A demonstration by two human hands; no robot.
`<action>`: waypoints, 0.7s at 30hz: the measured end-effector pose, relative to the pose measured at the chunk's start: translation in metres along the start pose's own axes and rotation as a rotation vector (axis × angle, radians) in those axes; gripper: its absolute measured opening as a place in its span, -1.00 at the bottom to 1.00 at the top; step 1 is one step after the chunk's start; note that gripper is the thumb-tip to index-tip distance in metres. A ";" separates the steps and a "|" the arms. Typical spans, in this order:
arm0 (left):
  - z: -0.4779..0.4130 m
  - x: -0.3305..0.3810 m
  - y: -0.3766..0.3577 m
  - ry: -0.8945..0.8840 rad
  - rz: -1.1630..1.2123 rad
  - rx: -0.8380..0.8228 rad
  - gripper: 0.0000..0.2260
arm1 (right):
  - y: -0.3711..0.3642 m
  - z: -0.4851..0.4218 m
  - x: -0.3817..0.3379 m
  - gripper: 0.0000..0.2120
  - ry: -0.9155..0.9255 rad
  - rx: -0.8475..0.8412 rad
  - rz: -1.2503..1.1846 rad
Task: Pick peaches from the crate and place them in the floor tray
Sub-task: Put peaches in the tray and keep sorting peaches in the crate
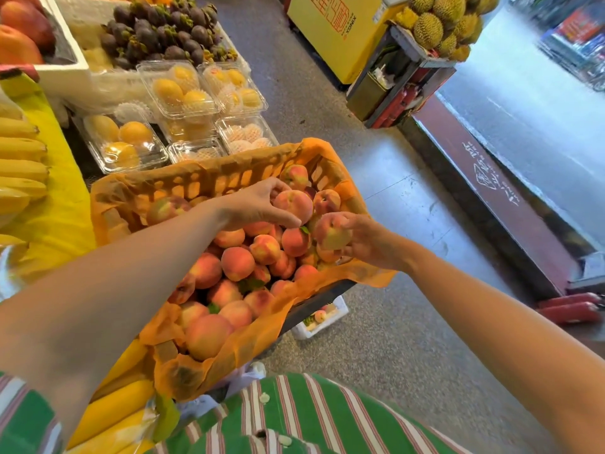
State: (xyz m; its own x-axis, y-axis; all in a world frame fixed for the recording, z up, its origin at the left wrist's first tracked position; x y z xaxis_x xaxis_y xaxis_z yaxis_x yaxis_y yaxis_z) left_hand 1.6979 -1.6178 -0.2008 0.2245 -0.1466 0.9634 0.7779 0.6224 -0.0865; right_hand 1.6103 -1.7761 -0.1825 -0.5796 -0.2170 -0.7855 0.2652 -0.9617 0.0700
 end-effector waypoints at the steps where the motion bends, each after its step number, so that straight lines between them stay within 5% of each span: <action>1: -0.001 0.001 -0.001 -0.001 0.031 0.001 -0.35 | 0.002 0.001 0.000 -0.61 -0.022 0.009 -0.065; 6: -0.004 0.008 -0.015 0.010 0.296 -0.107 -0.66 | 0.008 0.002 -0.004 -0.45 -0.012 0.024 -0.198; 10: -0.010 0.007 -0.018 0.037 0.270 -0.101 -0.78 | 0.021 -0.002 -0.010 -0.59 0.032 0.119 0.089; 15: -0.025 -0.007 -0.011 0.102 0.043 -0.058 -0.52 | 0.039 0.001 -0.012 -0.36 -0.051 0.178 0.508; 21: -0.038 -0.013 -0.016 0.127 -0.171 -0.101 -0.52 | 0.022 -0.005 -0.006 -0.40 -0.100 0.024 1.197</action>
State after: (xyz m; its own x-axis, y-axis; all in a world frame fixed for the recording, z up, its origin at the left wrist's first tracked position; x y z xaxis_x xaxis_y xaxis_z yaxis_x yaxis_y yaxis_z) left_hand 1.7052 -1.6551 -0.2220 0.1516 -0.3425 0.9272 0.8645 0.5008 0.0436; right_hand 1.6239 -1.7953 -0.1791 -0.0328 -0.9860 -0.1638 0.6625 -0.1441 0.7351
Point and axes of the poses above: each hand's wrist, its own z-axis away from the middle knuckle, its own y-axis out of the back of the hand, x = y × z, the point moved 8 cm from there along -z, towards the middle knuckle, and after that the axes turned 3 degrees about z, right-handed, at the moved point
